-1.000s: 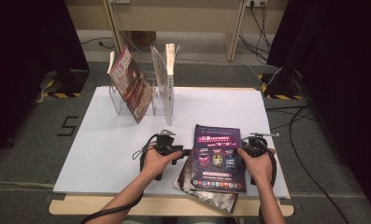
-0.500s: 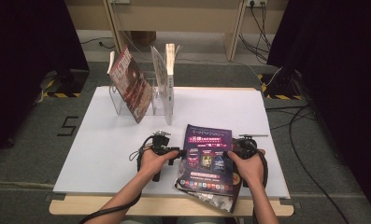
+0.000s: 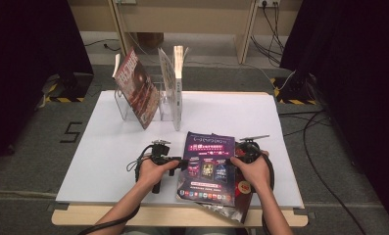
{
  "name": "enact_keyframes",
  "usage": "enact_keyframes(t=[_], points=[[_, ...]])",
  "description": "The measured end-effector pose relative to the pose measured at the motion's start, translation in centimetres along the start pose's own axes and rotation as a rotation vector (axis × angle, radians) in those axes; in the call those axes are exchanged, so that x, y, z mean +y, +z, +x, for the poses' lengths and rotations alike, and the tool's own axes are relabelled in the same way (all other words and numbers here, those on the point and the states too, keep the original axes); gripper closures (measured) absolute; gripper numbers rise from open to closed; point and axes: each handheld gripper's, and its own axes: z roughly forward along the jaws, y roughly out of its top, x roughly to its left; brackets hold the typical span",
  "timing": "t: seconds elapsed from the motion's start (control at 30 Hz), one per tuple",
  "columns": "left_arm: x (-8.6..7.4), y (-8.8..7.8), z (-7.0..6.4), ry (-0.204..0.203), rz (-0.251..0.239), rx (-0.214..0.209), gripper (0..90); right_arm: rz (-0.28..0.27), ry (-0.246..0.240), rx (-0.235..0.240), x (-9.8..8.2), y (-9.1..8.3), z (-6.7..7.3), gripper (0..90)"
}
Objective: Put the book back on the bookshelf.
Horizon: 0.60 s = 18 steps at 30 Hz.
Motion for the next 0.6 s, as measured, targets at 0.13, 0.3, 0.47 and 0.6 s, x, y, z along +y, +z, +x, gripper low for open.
enact_keyframes(t=[0.13, 0.3, 0.47, 0.6], points=[[-0.2, 0.0, -0.4, 0.035, 0.013, 0.021, 55.0, -0.060, 0.016, -0.038, 2.6, 0.4, -1.3, 51.0], [-0.4, -0.1, -0.7, 0.061, 0.023, 0.029, 55.6, -0.072, 0.028, -0.047, 4.9, 1.6, -2.2, 50.7], [-0.4, -0.1, -0.9, 0.083, 0.031, 0.039, 57.5, -0.075, 0.047, -0.038, 6.2, 2.8, -3.0, 50.3], [-0.4, -0.1, -1.1, 0.104, 0.041, 0.053, 58.6, -0.072, 0.054, -0.028, 6.9, 3.3, -3.1, 50.1]])
